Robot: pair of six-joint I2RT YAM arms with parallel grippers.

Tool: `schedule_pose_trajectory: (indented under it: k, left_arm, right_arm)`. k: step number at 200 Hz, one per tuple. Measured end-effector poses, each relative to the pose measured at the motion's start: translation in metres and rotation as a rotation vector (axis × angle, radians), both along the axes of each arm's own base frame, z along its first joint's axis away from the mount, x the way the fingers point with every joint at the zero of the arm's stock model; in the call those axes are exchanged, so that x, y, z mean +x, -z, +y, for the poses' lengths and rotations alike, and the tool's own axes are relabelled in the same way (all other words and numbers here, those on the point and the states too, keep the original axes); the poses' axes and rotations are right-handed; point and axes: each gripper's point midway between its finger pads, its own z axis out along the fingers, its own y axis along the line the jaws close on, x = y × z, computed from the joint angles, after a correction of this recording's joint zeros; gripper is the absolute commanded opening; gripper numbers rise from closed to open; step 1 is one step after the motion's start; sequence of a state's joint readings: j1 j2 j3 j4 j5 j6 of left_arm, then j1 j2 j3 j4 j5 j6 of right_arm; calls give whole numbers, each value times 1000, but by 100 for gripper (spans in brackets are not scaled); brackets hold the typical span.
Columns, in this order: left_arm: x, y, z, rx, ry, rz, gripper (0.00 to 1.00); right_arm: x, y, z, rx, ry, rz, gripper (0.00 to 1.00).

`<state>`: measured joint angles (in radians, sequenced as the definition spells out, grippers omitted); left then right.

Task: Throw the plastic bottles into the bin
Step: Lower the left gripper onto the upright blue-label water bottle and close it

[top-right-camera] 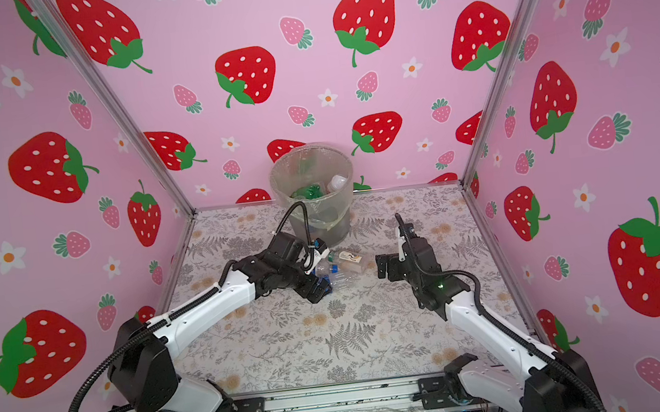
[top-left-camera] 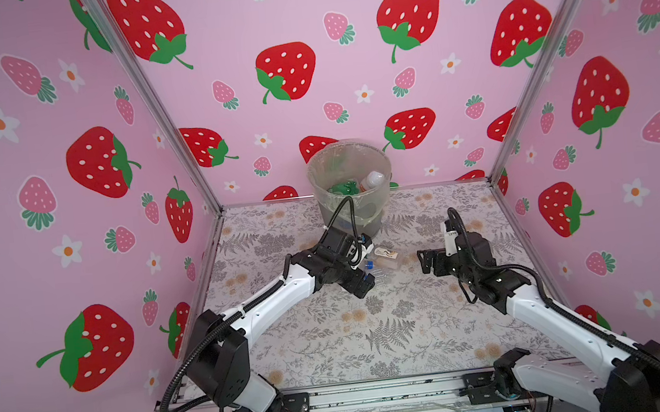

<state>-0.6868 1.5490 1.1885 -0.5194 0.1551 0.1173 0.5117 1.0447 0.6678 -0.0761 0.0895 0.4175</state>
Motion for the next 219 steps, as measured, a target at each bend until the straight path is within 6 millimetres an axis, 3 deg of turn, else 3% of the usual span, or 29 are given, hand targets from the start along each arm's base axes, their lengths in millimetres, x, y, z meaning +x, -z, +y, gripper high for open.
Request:
schedule_pose_trajectory:
  k: [42,95,150,219]
  left_arm:
    - [-6,10,-11,71,62,-49,99]
    - [8,42,-6,224,71,-65,99]
    - [19,47,-17,266,90,-68,100]
    - [15,74,-13,329,114,-12,88]
  right_arm:
    - [-2,-5,-1,13,-1,-12,99]
    - [-3,-4,2,25,-12,-4,99]
    - [-5,-1,3,46,-13,14,99]
    - [-8,-2,5,75,-18,18,99]
